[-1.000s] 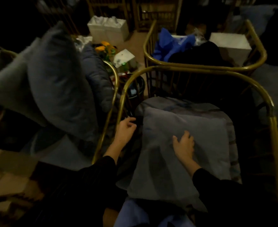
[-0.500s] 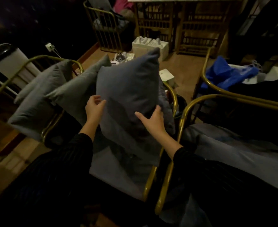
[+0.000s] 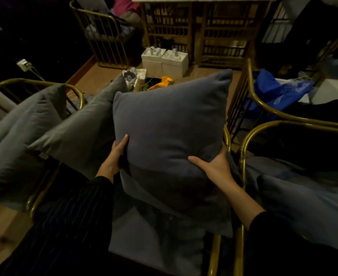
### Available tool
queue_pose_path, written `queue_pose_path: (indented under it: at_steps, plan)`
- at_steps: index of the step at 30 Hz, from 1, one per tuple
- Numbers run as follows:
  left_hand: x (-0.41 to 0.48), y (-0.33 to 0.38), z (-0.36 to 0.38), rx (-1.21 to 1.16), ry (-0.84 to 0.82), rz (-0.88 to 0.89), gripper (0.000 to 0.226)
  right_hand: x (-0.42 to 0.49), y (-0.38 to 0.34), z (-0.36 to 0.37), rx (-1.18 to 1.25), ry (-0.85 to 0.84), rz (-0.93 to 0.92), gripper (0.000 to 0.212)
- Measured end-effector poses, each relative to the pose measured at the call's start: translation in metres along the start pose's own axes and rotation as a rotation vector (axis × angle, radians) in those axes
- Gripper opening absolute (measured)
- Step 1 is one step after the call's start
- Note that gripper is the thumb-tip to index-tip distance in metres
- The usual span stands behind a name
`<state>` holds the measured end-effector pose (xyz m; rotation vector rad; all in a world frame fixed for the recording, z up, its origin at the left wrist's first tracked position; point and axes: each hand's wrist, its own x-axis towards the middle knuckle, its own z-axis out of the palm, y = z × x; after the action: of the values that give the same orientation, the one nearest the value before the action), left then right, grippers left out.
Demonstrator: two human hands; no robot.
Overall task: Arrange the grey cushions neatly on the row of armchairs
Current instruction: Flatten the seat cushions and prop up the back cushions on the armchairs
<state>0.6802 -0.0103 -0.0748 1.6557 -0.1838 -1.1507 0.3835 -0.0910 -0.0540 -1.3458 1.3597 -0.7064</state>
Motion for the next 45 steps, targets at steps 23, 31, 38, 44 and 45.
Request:
queue_pose_path:
  at_steps: [23, 31, 38, 44, 45]
  plan:
    - [-0.18, 0.043, 0.119, -0.001, 0.03, 0.371, 0.046, -0.037, -0.017, -0.2, 0.645, -0.049, 0.16, 0.101]
    - [-0.231, 0.041, 0.265, 0.178, 0.008, 0.512, 0.098, -0.02, 0.0, -0.36, 0.671, -0.066, 0.093, 0.088]
    - [-0.263, 0.015, 0.414, 0.047, 0.002, 0.525, 0.11, 0.02, 0.013, -0.513, 0.608, -0.048, 0.077, 0.055]
    - [-0.257, 0.001, 0.5, -0.029, -0.144, 0.497, 0.123, 0.053, 0.044, -0.586, 0.608, 0.026, 0.122, 0.102]
    - [-0.254, -0.004, 0.513, -0.036, -0.175, 0.486, 0.12, 0.058, 0.047, -0.595, 0.607, 0.029, 0.114, 0.09]
